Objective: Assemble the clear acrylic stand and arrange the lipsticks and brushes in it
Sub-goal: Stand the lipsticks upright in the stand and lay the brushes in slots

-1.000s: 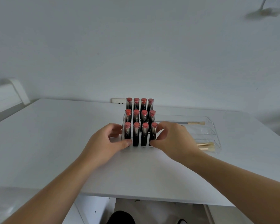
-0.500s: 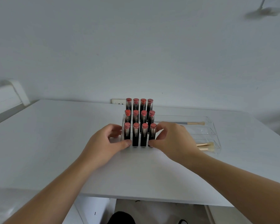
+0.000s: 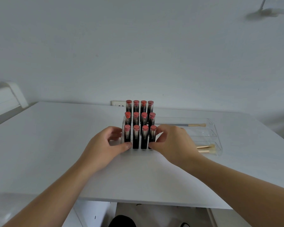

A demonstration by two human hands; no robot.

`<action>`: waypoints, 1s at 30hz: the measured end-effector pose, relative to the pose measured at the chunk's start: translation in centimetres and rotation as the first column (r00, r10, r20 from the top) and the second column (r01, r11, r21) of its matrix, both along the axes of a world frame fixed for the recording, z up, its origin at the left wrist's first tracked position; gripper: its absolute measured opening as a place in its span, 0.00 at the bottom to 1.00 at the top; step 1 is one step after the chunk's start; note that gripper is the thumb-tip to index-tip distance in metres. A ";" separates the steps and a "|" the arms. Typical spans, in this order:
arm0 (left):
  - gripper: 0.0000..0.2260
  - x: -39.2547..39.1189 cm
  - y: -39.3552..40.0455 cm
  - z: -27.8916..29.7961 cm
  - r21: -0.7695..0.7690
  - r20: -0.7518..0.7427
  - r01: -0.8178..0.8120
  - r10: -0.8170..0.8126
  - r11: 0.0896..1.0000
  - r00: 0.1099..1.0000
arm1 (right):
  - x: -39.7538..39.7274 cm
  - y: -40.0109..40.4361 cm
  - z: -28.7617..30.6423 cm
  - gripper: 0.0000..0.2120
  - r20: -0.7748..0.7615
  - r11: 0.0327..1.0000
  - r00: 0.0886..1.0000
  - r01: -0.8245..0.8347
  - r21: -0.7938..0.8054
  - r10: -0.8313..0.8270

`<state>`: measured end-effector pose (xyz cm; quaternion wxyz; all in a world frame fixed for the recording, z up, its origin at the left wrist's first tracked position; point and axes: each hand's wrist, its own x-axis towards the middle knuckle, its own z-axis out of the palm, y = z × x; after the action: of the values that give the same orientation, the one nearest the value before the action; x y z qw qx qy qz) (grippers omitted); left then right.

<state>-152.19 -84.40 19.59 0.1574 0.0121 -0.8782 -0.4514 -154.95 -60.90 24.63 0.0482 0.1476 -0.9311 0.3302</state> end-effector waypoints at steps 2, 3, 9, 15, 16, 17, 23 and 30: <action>0.27 0.0 0.0 0.0 0.002 0.001 -0.004 0.004 1.000 1.000 | 0.0 0.0 -0.1 0.08 -0.001 1.000 1.000 -0.002 0.000 0.002; 0.26 0.0 0.0 0.0 0.003 0.000 -0.005 0.005 1.000 1.000 | 0.0 0.1 -0.1 0.08 -0.003 1.000 1.000 -0.003 -0.001 0.003; 0.24 0.0 0.0 0.1 0.005 0.003 -0.010 0.010 1.000 1.000 | 0.0 0.2 -0.1 0.10 -0.004 1.000 1.000 -0.009 -0.001 0.009; 0.29 0.1 0.1 0.2 0.013 0.016 0.004 -0.004 1.000 1.000 | 0.0 1.0 0.6 0.12 -0.023 0.998 0.998 -0.057 -0.020 0.057; 0.31 0.2 0.1 0.3 0.021 0.017 0.010 -0.010 1.000 1.000 | -0.1 1.5 0.9 0.12 -0.032 0.997 0.997 -0.075 -0.013 0.075; 0.33 0.2 0.1 0.3 0.029 0.017 0.015 -0.015 0.999 1.000 | -0.1 2.1 1.3 0.11 -0.036 0.995 0.995 -0.098 -0.004 0.098; 0.35 0.3 0.3 0.7 0.032 0.011 0.029 -0.029 0.999 1.000 | -1.6 7.7 4.2 0.05 -0.069 0.942 0.985 -0.128 0.309 0.156; 0.34 0.4 0.3 0.9 0.029 0.017 0.054 -0.055 0.998 0.998 | -3.1 11.2 5.1 0.04 0.089 0.788 0.978 -0.205 0.580 0.188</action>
<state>-151.80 -84.12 20.50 0.1372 -0.0056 -0.8732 -0.4677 -158.09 -49.74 29.72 -0.0465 0.2468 -0.9674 0.0320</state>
